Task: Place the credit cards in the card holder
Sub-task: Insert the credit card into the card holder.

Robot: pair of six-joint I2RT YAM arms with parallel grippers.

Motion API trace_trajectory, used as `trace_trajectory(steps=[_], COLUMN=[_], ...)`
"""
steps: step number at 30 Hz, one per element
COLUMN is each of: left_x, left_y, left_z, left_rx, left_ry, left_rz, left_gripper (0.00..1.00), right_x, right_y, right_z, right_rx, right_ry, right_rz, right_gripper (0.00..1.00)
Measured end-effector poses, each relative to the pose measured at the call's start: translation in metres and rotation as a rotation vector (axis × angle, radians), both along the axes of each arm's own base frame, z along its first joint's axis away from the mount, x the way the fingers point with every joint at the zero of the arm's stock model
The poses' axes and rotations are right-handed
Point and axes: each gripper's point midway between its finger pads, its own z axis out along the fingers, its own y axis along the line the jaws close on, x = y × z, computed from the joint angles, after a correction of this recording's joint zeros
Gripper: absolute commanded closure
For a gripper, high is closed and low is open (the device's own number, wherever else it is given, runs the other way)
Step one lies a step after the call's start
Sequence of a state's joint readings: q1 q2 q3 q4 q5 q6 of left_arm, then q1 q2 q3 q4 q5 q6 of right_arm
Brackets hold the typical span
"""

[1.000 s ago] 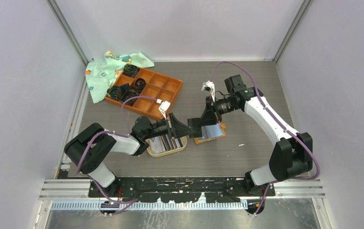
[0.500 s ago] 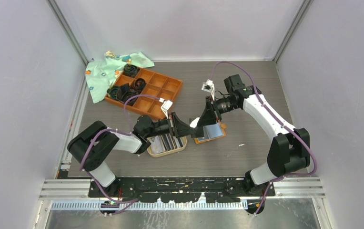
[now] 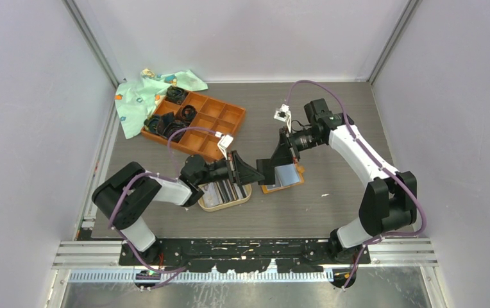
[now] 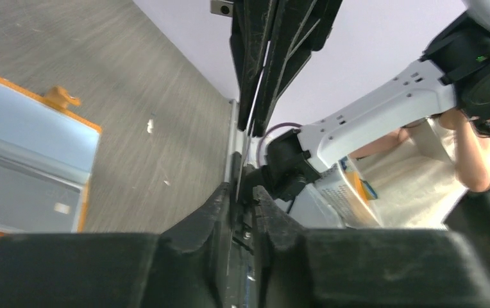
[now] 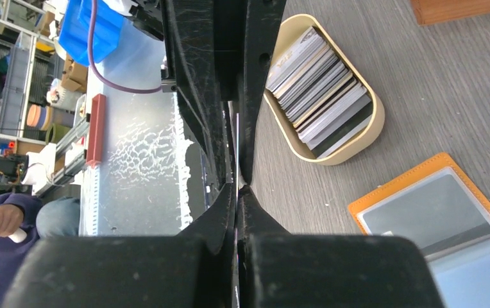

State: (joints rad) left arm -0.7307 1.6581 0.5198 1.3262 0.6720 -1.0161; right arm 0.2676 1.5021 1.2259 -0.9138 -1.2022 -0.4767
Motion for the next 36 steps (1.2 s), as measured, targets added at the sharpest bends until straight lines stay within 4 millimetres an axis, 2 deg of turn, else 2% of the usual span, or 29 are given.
trace_trajectory(steps=[1,2,10,12,15,17,20,22,24,27,31,36], left_x=[0.001,0.003,0.011,0.005,-0.006,-0.007,0.000,0.006,0.008,0.011,0.019,0.031], left_y=[0.000,0.001,0.021,0.016,-0.002,-0.012,-0.023,-0.030,-0.035,-0.036,-0.034,-0.036], left_z=[-0.001,-0.002,-0.010,-0.006,-0.001,-0.006,-0.028,-0.052,-0.070,-0.088,-0.106,-0.116], left_rx=[0.002,0.007,0.146,0.199,0.269,0.309,0.387,0.468,0.524,0.587,0.645,0.683], left_ry=[0.000,0.005,-0.090,-0.156,-0.251,-0.283,-0.286,-0.279,-0.276,-0.275,-0.254,-0.225], left_rz=[0.009,0.026,0.245,0.284,0.301,0.306,0.330,0.355,0.372,0.406,0.458,0.524], left_gripper=[0.65,0.63,0.52,0.52,0.52,0.52,0.57,0.65,0.71,0.75,0.80,0.84], right_x=[0.001,0.003,0.027,0.035,0.043,0.049,0.061,0.068,0.071,0.073,0.073,0.073], right_y=[-0.001,-0.003,-0.039,-0.050,-0.063,-0.069,-0.075,-0.079,-0.080,-0.082,-0.082,-0.084], right_z=[0.000,-0.001,-0.017,-0.032,-0.059,-0.072,-0.087,-0.097,-0.104,-0.119,-0.133,-0.139], right_rx=[-0.002,-0.004,-0.075,-0.112,-0.177,-0.213,-0.261,-0.282,-0.293,-0.310,-0.329,-0.345], right_ry=[0.003,0.003,0.035,0.060,0.116,0.149,0.174,0.193,0.217,0.266,0.320,0.334], right_rz=[-0.003,-0.009,-0.152,-0.214,-0.303,-0.347,-0.399,-0.427,-0.441,-0.452,-0.457,-0.460], right_gripper=[0.99,0.99,0.99,0.99,0.99,0.99,0.99,0.99,0.99,0.99,0.99,0.99])
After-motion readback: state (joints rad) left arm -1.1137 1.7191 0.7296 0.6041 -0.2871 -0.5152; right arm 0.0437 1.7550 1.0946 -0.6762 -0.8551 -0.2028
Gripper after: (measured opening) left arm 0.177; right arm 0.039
